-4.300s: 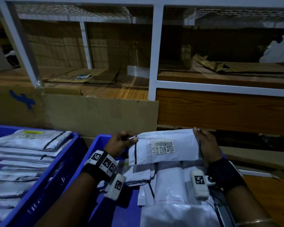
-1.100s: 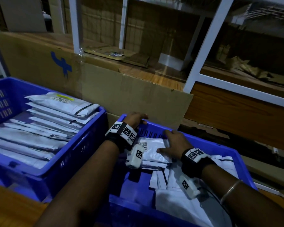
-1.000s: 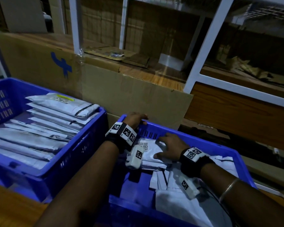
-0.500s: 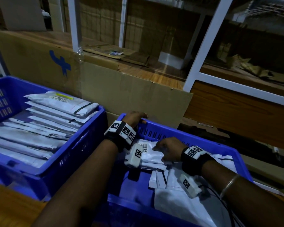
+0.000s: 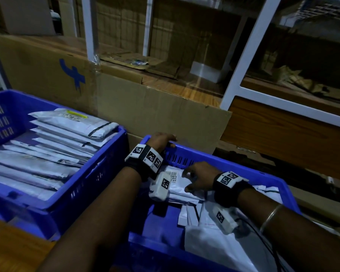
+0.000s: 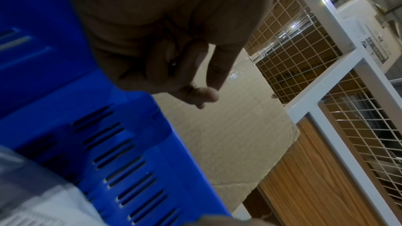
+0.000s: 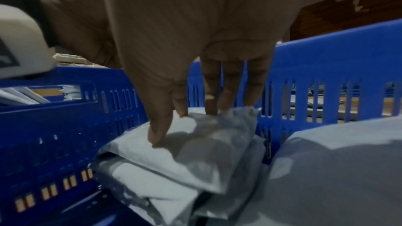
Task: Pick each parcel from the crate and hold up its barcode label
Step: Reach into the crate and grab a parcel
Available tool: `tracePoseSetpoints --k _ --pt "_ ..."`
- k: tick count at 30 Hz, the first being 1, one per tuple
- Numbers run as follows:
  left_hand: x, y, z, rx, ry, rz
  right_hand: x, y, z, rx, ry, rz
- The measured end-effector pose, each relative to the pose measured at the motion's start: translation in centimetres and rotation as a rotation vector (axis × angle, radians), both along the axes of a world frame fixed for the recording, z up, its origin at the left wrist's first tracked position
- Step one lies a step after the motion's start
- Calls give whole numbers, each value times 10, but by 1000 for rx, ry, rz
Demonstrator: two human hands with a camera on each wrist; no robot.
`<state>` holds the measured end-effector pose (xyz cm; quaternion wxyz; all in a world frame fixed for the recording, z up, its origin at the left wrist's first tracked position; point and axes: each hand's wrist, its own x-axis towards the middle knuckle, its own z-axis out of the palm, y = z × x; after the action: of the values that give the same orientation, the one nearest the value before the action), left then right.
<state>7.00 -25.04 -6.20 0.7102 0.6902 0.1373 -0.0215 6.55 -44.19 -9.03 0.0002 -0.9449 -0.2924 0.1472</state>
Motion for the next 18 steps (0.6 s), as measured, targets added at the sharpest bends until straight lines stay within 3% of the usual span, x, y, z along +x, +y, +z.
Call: tracePoseSetpoints --k 10,14,18 --pt "-1 -1 -3 241 -89 -92 4 -2 -5 -63 10 6" --pt "2 -12 -15 178 -14 -55 2 -7 6 30 15 -11" --pt "-2 -26 -21 175 -3 -151 -2 -23 21 109 -3 -29"
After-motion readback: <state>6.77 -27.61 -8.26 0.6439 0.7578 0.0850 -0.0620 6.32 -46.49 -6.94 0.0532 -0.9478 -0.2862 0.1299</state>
